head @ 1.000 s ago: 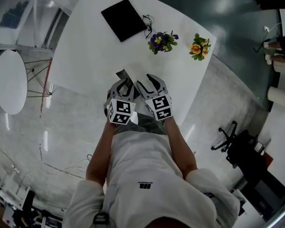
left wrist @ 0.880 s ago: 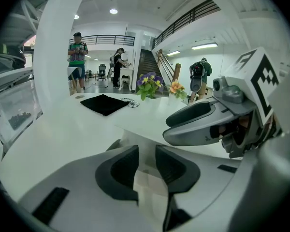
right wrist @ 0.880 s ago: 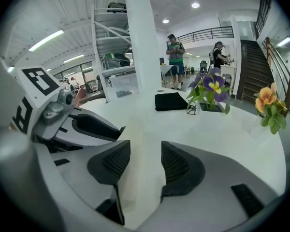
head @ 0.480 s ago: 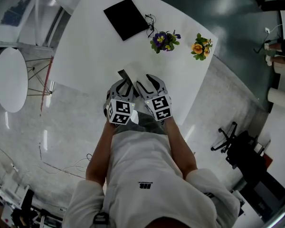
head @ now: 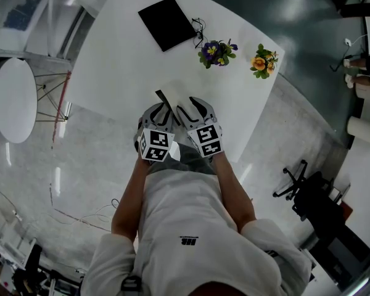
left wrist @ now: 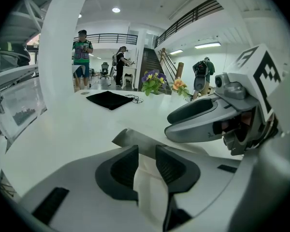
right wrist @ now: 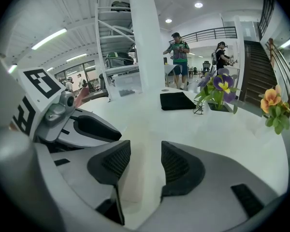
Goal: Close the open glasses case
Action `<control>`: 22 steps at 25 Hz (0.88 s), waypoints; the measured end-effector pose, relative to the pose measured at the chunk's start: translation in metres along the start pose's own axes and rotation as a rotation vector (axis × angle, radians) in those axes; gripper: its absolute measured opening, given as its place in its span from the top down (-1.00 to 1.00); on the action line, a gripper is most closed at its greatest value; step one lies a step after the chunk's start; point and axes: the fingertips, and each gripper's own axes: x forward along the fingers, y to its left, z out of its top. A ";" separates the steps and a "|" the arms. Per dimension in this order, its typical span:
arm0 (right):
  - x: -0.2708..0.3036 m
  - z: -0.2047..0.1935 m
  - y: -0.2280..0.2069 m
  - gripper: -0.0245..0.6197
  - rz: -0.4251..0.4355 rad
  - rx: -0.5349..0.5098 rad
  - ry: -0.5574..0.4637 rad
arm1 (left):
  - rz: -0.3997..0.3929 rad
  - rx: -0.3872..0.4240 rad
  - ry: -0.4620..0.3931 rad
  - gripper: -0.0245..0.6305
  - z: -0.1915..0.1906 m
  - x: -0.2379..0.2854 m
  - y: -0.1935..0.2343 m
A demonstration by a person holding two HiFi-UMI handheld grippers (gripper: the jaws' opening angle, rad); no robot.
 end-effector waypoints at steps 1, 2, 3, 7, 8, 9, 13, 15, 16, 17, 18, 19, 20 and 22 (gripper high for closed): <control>0.000 0.000 0.001 0.29 0.000 -0.001 0.000 | 0.000 -0.001 0.001 0.55 -0.001 0.000 0.000; 0.000 -0.001 0.001 0.30 0.000 -0.002 0.003 | 0.001 -0.001 0.002 0.55 -0.002 -0.001 0.000; 0.000 -0.002 0.002 0.29 -0.001 -0.005 0.006 | 0.002 0.000 0.003 0.55 -0.003 -0.001 0.001; 0.001 0.001 0.004 0.29 0.004 -0.007 -0.001 | 0.004 -0.001 0.006 0.55 -0.004 -0.002 0.001; 0.000 0.001 0.005 0.29 0.005 -0.005 0.002 | 0.005 -0.002 0.007 0.55 -0.005 -0.002 0.001; 0.000 0.000 0.006 0.29 0.006 -0.004 0.005 | 0.005 -0.002 0.008 0.55 -0.006 -0.003 0.002; 0.002 -0.003 0.007 0.29 0.006 -0.012 0.006 | 0.009 -0.003 0.010 0.55 -0.009 -0.004 0.003; 0.003 -0.003 0.008 0.29 0.006 -0.017 0.003 | 0.010 -0.004 0.012 0.55 -0.011 -0.004 0.003; 0.003 -0.003 0.009 0.29 0.009 -0.016 0.003 | 0.011 -0.004 0.014 0.55 -0.012 -0.004 0.004; 0.003 -0.002 0.010 0.29 0.012 -0.011 0.005 | 0.012 -0.005 0.016 0.55 -0.013 -0.004 0.004; 0.003 -0.001 0.012 0.29 0.016 -0.006 0.008 | 0.013 -0.005 0.017 0.55 -0.014 -0.004 0.005; 0.003 0.001 0.014 0.29 0.018 -0.002 0.011 | 0.014 -0.005 0.019 0.55 -0.014 -0.004 0.005; 0.003 0.001 0.015 0.29 0.020 -0.001 0.012 | 0.015 -0.006 0.020 0.55 -0.015 -0.004 0.005; 0.003 0.001 0.016 0.29 0.021 -0.002 0.013 | 0.016 -0.008 0.024 0.55 -0.017 -0.004 0.005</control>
